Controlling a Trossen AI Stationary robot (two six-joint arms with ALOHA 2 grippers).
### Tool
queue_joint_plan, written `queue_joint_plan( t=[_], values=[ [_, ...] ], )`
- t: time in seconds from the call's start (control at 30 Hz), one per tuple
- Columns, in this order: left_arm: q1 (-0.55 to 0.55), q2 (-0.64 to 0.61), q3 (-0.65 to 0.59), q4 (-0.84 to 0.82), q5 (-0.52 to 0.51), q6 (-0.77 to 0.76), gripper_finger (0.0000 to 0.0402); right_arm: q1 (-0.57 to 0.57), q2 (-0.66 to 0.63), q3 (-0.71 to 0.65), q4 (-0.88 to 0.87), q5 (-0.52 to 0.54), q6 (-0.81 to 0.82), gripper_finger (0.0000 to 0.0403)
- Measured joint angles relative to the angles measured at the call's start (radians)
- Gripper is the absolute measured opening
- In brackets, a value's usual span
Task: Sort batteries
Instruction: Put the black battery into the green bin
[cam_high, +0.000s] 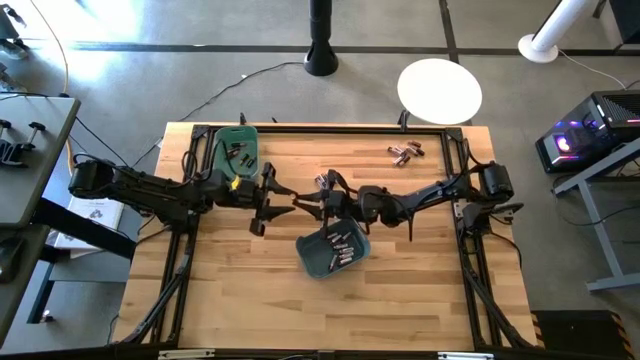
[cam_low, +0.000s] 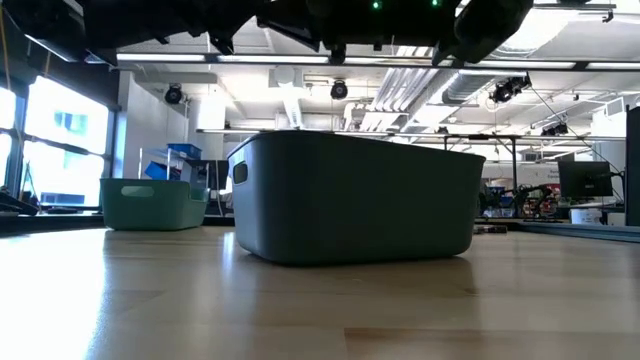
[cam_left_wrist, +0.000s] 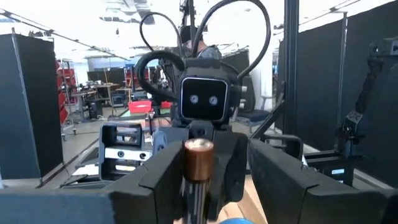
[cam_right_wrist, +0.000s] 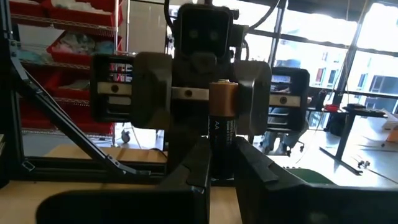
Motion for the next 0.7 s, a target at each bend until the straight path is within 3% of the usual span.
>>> queue_joint_plan(
  t=[0.33,0.6,0.7],
  values=[
    [0.002,0.0,0.002,-0.032,-0.017,0.016,0.0128,0.0,0.0,0.0,-0.02,0.013,0.0,0.0028],
    [0.002,0.0,0.002,-0.045,-0.019,0.07,0.0045,0.003,0.0,0.0,-0.023,0.007,0.01,0.0035],
    [0.002,-0.005,0.003,-0.083,-0.019,0.09,0.0037,0.002,0.0,-0.002,-0.04,0.009,0.022,0.0059]
  ],
)
